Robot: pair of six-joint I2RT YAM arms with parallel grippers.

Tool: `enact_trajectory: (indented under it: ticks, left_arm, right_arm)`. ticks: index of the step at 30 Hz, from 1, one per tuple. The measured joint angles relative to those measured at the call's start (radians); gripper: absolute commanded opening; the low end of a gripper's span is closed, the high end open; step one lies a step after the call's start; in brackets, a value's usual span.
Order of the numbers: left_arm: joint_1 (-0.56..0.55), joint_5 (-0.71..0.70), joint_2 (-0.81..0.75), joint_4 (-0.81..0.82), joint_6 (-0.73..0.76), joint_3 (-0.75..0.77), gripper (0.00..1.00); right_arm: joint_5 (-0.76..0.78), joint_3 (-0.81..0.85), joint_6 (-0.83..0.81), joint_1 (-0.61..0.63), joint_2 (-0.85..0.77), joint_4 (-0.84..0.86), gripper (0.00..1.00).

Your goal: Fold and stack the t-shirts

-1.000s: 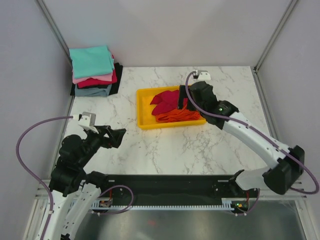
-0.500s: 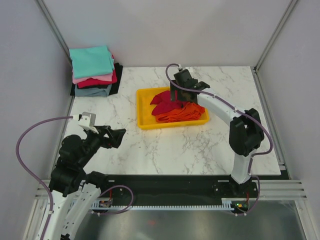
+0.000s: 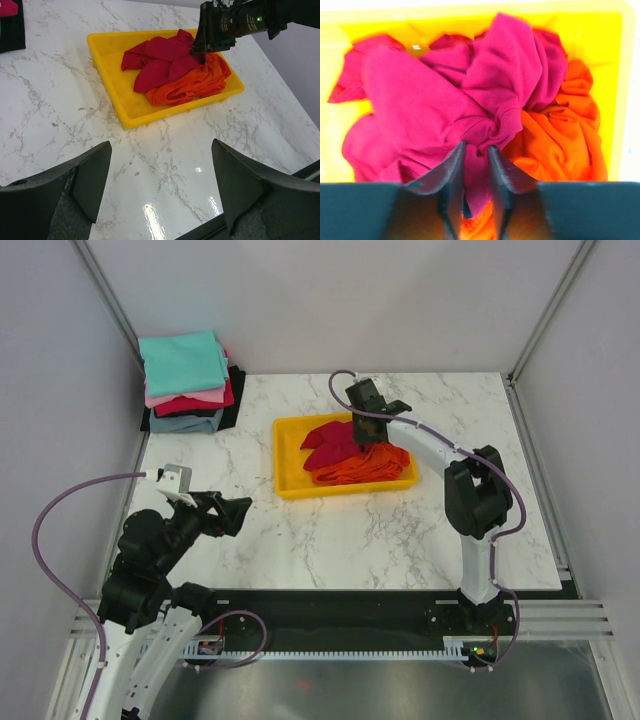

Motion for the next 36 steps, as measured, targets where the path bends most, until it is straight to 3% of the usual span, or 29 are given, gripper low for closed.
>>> enact_trajectory:
  ticks: [2, 11, 15, 20, 21, 22, 24, 30, 36]
  left_arm:
    - [0.0, 0.0, 0.0, 0.0, 0.0, 0.0, 0.88]
    - [0.0, 0.0, 0.001, 0.0, 0.0, 0.0, 0.88]
    - [0.0, 0.0, 0.008, 0.0, 0.0, 0.0, 0.87]
    - [0.0, 0.0, 0.013, 0.0, 0.0, 0.0, 0.87]
    - [0.0, 0.001, 0.013, 0.0, 0.0, 0.0, 0.87]
    - [0.0, 0.0, 0.013, 0.0, 0.0, 0.0, 0.87]
    - [0.0, 0.001, 0.013, 0.0, 0.0, 0.0, 0.87]
    - [0.0, 0.001, 0.074, 0.003, 0.0, 0.0, 0.86]
    - [0.0, -0.006, 0.471, 0.011, -0.001, 0.063, 0.83]
  right_arm:
    - [0.0, 0.023, -0.015, 0.0, -0.003, 0.0, 0.01]
    - [0.068, 0.261, -0.051, -0.032, -0.119, -0.067, 0.0]
    - [0.254, 0.334, -0.113, -0.114, -0.327, -0.052, 0.0]
    - [0.486, 0.29, -0.166, -0.249, -0.615, 0.06, 0.0]
    - [0.527, 0.253, -0.159, -0.268, -0.66, 0.076, 0.07]
    - [0.566, 0.196, -0.148, -0.291, -0.711, 0.09, 0.28]
    - [0.576, 0.063, -0.108, -0.341, -0.789, 0.114, 0.98]
    - [0.421, -0.347, -0.032, -0.438, -0.784, 0.042, 0.98]
    - [0.258, -0.457, -0.01, -0.438, -0.808, -0.035, 0.98]
